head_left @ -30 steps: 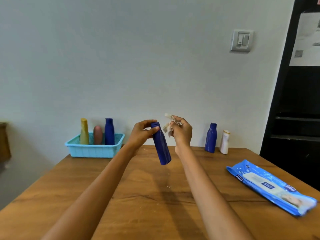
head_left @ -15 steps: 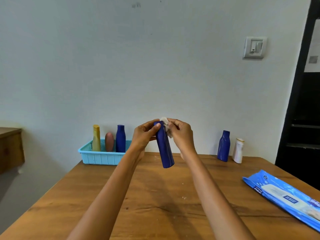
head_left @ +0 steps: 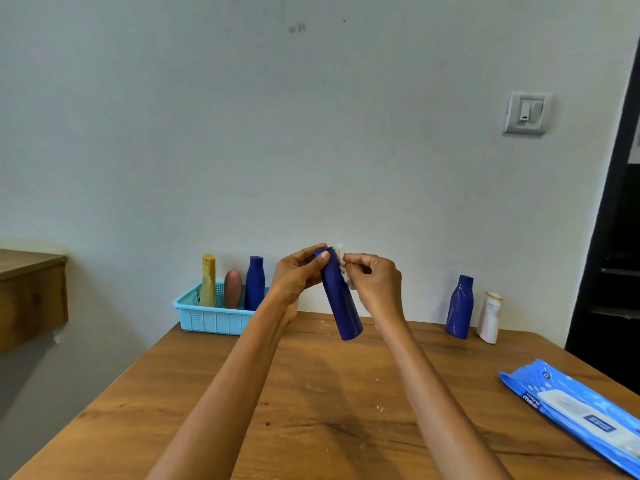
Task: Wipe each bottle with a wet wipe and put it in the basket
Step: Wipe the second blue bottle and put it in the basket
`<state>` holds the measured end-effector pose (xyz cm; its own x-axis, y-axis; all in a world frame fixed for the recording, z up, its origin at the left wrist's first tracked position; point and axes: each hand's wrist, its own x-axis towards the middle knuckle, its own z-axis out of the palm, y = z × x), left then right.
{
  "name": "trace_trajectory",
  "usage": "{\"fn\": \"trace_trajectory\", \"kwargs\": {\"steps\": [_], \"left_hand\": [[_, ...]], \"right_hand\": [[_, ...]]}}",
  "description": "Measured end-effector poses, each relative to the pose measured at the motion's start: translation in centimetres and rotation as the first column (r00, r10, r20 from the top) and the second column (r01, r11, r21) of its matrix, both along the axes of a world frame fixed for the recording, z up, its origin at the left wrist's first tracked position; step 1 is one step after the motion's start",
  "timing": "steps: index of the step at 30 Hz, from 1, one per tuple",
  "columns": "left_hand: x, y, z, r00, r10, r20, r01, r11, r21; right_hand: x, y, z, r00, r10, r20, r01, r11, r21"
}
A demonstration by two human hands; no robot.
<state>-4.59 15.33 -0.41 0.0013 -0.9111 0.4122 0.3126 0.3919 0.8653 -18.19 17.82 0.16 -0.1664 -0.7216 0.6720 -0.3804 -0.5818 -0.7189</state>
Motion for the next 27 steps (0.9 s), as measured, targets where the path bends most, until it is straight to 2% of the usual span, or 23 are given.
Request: {"fn": "trace_trajectory", "kwargs": {"steps": [4,8,10,13,16,18,22,24,27], "left_hand": [[-0.3,0.3,0.3,0.999,0.006,-0.033,-0.006,1.0,0.005],[0.5,0.1,0.3,0.997,0.051,-0.062,-0.051,0.999,-0.006],[0.9,0.1,0.1,0.997,0.038,-0.062,-0.037,0.999,0.009],[0.8,0.1,0.0,1.0,-0.004,-0.017,0.004,1.0,0.023],[0.5,0.3,0.1,1.0,-0.009,0.002,0.009,1.0,0.015],[0.7,0.3,0.2,1.0,0.001,-0.019,-0.001,1.0,0.005],[1.6,0.0,0.1,0.997,0.027,-0.071,-0.025,0.999,0.025],[2.0,-0.2,0.1,0.997,0.042,-0.071,-0.039,0.998,0.043],[1.9,-0.2,-0.1,0.998,0.035,-0.044,-0.032,0.998,0.058]], "right_hand": [[0.5,0.7,0.3,0.997,0.071,-0.009,-0.072,0.991,-0.111],[0.6,0.3,0.0,0.993,0.047,-0.104,-0.045,0.999,0.021],[0.4,0.0,-0.4,0.993,0.027,-0.111,-0.025,0.999,0.028],[0.3,-0.2,-0.6,0.995,-0.011,-0.097,0.006,0.999,-0.051],[0.7,0.4,-0.2,0.997,0.045,-0.058,-0.053,0.988,-0.148],[1.0,0.8,0.1,0.99,0.092,-0.102,-0.109,0.979,-0.17],[0.6,0.5,0.2,0.964,0.16,-0.212,-0.168,0.986,-0.018],[0.1,-0.1,-0.3,0.968,0.157,-0.198,-0.15,0.987,0.05],[0.0,-0.4,-0.8,0.985,0.087,-0.15,-0.083,0.996,0.033]]}}
